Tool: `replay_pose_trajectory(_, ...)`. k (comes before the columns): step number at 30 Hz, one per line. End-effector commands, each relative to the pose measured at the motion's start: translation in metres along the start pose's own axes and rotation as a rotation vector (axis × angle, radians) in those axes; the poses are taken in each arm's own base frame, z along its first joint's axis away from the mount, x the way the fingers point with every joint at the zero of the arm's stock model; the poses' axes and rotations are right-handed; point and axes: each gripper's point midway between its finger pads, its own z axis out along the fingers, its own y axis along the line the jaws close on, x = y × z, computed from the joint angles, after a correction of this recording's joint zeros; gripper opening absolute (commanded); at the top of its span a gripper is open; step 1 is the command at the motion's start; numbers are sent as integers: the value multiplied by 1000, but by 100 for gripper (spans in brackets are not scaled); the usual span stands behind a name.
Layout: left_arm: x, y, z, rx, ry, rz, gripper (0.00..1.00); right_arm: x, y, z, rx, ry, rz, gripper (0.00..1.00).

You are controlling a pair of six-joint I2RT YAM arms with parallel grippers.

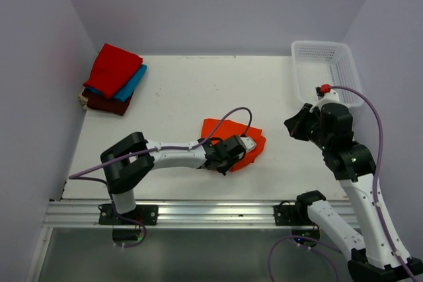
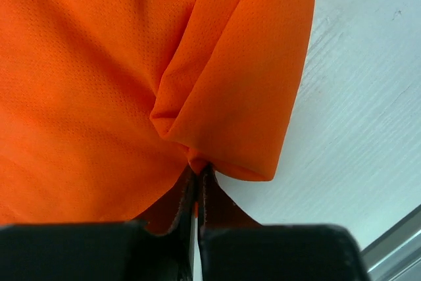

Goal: Fold and stack the t-shirts
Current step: Flatten out the tshirt

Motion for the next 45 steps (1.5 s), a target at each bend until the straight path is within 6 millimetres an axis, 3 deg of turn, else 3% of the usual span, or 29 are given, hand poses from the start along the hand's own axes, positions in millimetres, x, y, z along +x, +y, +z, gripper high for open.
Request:
replay_pose_trajectory(1, -21, 4, -11, -2, -80, -26, 0, 1, -7, -6, 29, -9, -18, 0)
replay_pose_trajectory(5, -48, 8, -47, -12, -147, -49, 0, 4, -10, -7, 41, -5, -22, 0)
replay_pose_trajectory(10, -103, 13, -129, 8, -351, -104, 0, 22, -18, 1, 52, 43, -22, 0)
replay_pose_trajectory(15, -136, 21, -187, 3, -457, -123, 0, 33, -20, 5, 45, 64, -19, 0)
replay_pose_trajectory(21, -152, 21, -222, 26, -496, -111, 0, 46, -8, 9, -37, 122, -37, 0)
replay_pose_trajectory(24, -161, 36, -235, -50, -526, -96, 0, 52, 3, 10, -111, 149, -51, 0)
replay_pose_trajectory(28, -176, 57, -220, -116, -535, -63, 0, 62, 9, 11, -161, 195, -59, 0)
replay_pose_trajectory(32, -194, 108, -174, -118, -551, -135, 0, 60, 7, 8, -151, 176, -54, 0)
replay_pose_trajectory(34, -203, 115, -148, -110, -554, -129, 0, 59, 7, 6, -149, 166, -50, 0)
replay_pose_trajectory(37, -225, 113, -129, -62, -563, -98, 0, 59, 8, 6, -151, 169, -43, 0)
replay_pose_trajectory(38, -222, 111, -99, -50, -507, -83, 0, 60, 8, 7, -155, 174, -41, 0)
replay_pose_trajectory(39, -239, 113, -99, -47, -528, -62, 0, 60, 9, 7, -157, 176, -36, 0)
replay_pose_trajectory(40, -235, 113, -65, -43, -471, -54, 0, 61, 9, 7, -157, 178, -34, 0)
replay_pose_trajectory(41, -237, 120, -52, -45, -452, -55, 0, 65, 9, 8, -159, 188, -24, 0)
replay_pose_trajectory(42, -250, 125, -50, -45, -473, -54, 0, 64, 11, 9, -173, 183, -21, 0)
replay_pose_trajectory(43, -248, 130, -23, -35, -451, -60, 0, 66, 10, 10, -171, 183, -21, 0)
replay_pose_trajectory(45, -256, 152, -12, -30, -476, -102, 0, 74, 6, 15, -160, 201, -11, 0)
